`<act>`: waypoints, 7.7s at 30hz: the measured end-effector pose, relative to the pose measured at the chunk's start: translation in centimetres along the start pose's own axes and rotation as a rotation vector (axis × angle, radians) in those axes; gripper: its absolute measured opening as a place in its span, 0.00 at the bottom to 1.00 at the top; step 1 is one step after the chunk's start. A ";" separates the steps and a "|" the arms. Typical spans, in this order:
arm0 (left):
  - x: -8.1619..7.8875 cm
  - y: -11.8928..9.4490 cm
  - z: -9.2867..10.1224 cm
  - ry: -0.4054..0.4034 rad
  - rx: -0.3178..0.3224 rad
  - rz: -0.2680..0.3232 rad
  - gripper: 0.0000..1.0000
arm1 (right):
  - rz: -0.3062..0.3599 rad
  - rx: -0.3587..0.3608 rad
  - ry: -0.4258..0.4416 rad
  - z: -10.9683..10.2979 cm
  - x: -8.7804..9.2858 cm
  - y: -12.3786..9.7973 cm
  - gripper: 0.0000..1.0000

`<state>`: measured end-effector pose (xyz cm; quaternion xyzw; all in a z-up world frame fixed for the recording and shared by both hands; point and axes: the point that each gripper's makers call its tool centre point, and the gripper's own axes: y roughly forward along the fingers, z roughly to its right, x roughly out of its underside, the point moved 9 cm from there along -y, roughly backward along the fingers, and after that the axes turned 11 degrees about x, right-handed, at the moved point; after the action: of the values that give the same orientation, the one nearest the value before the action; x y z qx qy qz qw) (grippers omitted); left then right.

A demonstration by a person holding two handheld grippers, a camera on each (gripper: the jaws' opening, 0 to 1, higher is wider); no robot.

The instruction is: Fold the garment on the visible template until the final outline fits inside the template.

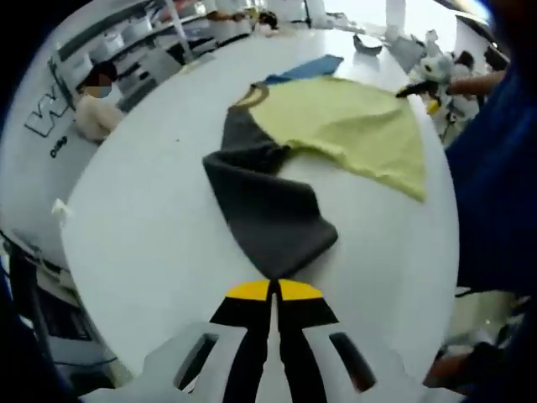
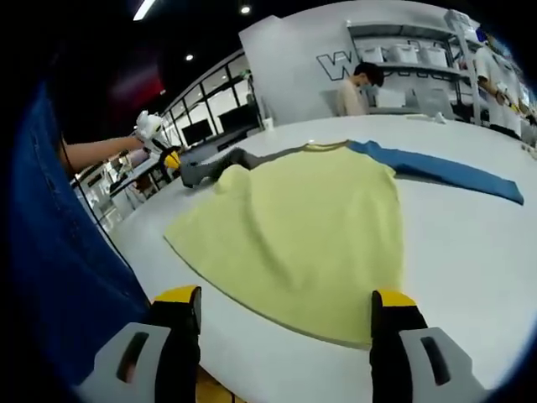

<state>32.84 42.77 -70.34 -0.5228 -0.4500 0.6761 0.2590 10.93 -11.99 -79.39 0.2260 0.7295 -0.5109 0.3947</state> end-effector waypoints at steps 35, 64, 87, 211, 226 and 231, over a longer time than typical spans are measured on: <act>7.4 -2.3 -1.0 -0.321 -0.117 0.162 0.00 | -0.001 0.020 0.023 0.2 -0.1 0.2 0.80; 9.6 3.9 0.7 -0.387 -0.304 0.179 0.16 | -0.019 0.011 0.022 -0.1 -0.3 0.1 0.85; 10.6 2.7 4.4 -0.468 -0.308 0.277 0.17 | -0.021 0.002 0.021 -0.2 -0.4 0.1 0.86; -2.8 7.8 26.1 -0.764 -0.287 0.616 0.17 | 0.196 0.082 0.135 12.6 -7.2 1.6 0.36; -5.0 7.9 26.5 -0.789 -0.390 0.683 0.62 | 0.297 0.238 0.117 21.7 -12.4 5.7 0.85; -4.8 8.1 26.8 -0.808 -0.391 0.669 0.62 | 0.296 0.308 0.117 24.6 -13.4 6.2 0.99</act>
<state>10.17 26.07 -73.90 -0.3749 -0.4401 0.7719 -0.2646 31.75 -31.38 -76.20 0.4175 0.6232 -0.5389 0.3833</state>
